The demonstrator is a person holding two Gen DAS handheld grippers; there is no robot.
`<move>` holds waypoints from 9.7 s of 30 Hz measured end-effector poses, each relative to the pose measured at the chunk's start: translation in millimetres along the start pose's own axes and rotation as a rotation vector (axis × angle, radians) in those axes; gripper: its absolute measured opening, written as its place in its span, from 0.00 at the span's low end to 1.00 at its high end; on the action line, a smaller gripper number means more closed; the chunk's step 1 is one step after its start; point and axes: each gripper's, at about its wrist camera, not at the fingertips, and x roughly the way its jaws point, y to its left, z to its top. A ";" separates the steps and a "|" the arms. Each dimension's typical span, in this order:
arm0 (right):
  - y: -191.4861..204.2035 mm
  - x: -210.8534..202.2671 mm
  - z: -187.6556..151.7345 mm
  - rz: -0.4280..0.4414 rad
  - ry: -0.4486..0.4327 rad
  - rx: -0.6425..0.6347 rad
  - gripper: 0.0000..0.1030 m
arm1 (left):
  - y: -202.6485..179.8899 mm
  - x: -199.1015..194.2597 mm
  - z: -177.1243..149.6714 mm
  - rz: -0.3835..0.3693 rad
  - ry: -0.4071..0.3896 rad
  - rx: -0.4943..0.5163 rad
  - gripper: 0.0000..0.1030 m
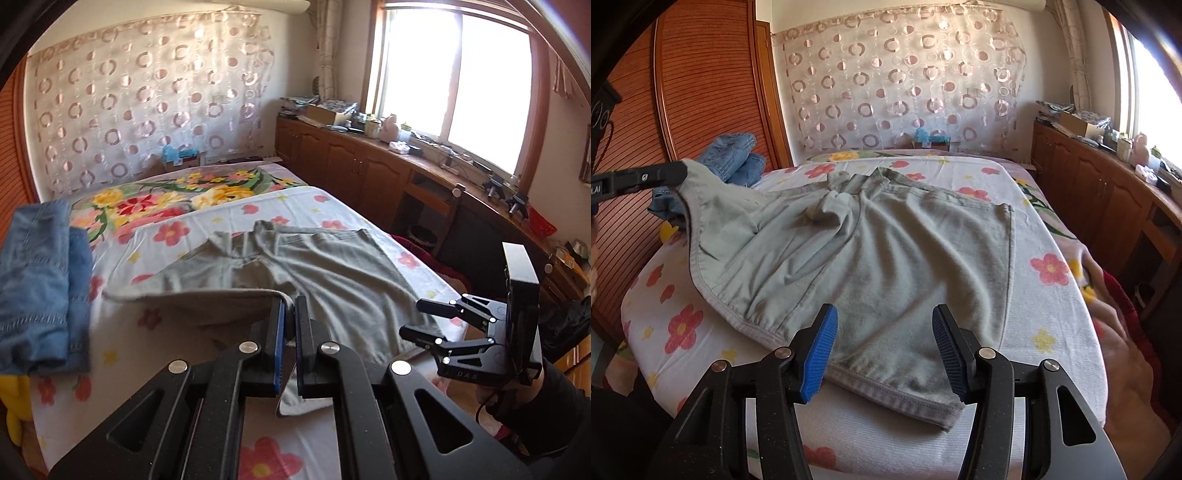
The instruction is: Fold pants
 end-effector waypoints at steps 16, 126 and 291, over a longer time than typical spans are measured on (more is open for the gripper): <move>-8.9 -8.6 -15.1 -0.033 -0.029 0.051 0.54 | -52.8 57.5 15.2 -0.107 0.063 0.070 0.06; -31.5 -25.3 -39.1 -0.051 -0.023 0.053 0.31 | 6.6 34.7 -63.9 0.100 -0.021 -0.102 0.77; -29.0 5.7 -47.5 0.011 0.054 0.118 0.29 | -46.2 66.7 -84.4 -0.081 0.159 0.114 0.13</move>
